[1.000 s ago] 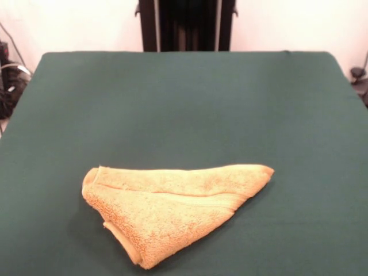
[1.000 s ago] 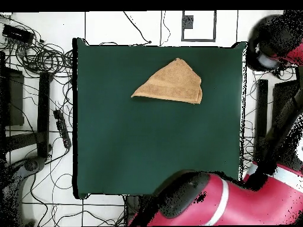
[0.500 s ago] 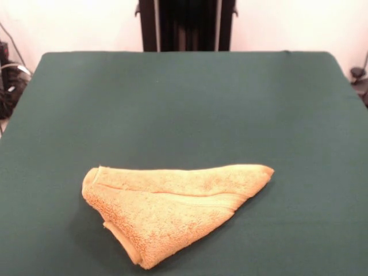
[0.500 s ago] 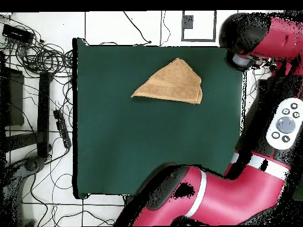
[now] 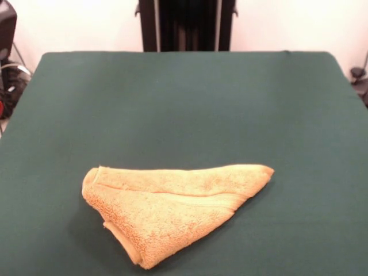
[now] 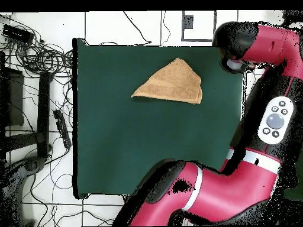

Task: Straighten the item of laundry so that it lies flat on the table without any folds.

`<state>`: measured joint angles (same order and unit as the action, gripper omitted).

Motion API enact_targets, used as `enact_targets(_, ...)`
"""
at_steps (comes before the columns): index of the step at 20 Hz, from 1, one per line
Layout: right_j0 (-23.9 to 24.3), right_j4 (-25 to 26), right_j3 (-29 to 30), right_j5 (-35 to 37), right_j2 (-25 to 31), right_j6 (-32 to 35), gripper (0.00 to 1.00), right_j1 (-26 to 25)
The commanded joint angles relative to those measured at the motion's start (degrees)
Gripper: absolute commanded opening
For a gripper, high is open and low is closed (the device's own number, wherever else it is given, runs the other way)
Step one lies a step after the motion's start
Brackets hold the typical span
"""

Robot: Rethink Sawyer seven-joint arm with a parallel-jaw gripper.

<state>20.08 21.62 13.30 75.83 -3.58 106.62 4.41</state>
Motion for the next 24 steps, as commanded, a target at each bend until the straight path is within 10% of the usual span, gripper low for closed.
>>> enact_targets(1, -3.1, 1.1, 11.2, -5.6, 0.7, 4.3, 1.0, -2.6)
enact_targets(8, -3.6, 0.5, 12.7, -14.5, 1.6, 6.9, 1.0, -4.3)
enact_targets(24, -7.0, 0.7, -8.3, 2.2, 3.8, 11.0, 1.0, -15.4)
